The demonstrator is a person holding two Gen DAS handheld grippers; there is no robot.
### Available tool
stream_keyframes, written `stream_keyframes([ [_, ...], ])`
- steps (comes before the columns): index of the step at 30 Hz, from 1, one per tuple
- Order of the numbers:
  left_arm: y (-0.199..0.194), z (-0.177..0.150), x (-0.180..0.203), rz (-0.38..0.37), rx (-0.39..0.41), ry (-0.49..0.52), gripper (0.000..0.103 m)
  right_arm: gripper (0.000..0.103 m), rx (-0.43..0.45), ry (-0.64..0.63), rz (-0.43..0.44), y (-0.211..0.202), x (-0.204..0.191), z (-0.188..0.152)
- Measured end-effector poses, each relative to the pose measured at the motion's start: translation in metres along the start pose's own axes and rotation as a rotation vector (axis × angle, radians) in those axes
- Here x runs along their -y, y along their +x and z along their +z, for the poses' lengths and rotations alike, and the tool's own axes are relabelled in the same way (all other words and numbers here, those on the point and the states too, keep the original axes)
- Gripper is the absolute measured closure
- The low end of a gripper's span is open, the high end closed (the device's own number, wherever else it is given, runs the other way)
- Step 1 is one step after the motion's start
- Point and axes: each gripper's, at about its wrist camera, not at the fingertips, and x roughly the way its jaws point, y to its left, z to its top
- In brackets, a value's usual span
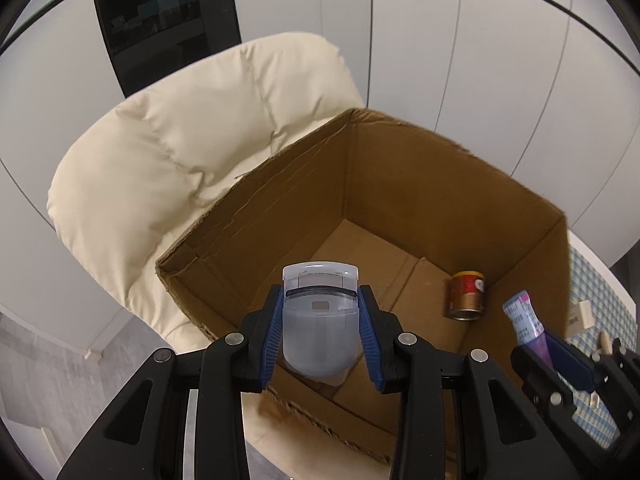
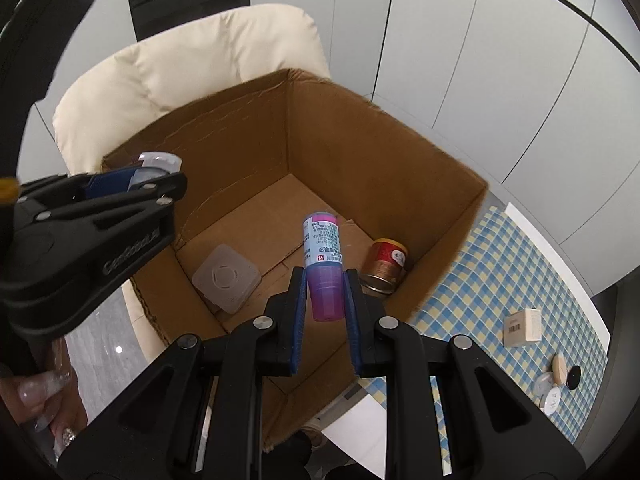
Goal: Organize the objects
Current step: 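Release the clear case into the box with the left tool while the right tool drops the bottle in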
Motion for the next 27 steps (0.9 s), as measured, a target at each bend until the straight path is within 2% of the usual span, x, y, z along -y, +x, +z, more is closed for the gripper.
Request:
stream_keyframes([
  [14,0.008,0.001,-0.002,0.001,-0.023,-0.005,0.066,0.084,-0.014,-0.006,0.004,0.014,-0.004,0.0],
  [16,0.004,0.002,-0.002,0.004,-0.006,-0.008,0.056,0.084,-0.006,0.006,0.009,0.013,-0.002,0.001],
  [17,0.001,0.003,-0.002,-0.006,0.006,-0.008,0.032,0.077,0.011,0.019,0.023,0.01,0.0,0.002],
  [18,-0.002,0.004,-0.002,-0.014,0.009,-0.007,0.004,0.04,0.019,0.032,0.034,0.008,0.002,0.002],
  [19,-0.005,0.005,-0.002,-0.017,0.011,-0.005,0.002,0.017,0.019,0.047,0.037,0.006,0.005,0.003],
  [20,-0.007,0.005,-0.002,-0.01,0.02,-0.002,0.001,0.0,0.037,0.06,0.037,0.003,0.008,0.003],
  [21,-0.01,0.006,-0.002,0.002,0.031,0.002,0.001,0.0,0.071,0.067,0.042,-0.003,0.01,0.001],
  [23,-0.015,0.007,-0.004,0.022,0.053,0.0,0.001,0.0,0.081,0.065,0.045,-0.008,0.012,0.0],
  [27,-0.017,0.009,-0.01,0.007,0.044,-0.022,0.001,0.0,0.089,0.071,0.035,-0.015,0.013,0.0],
])
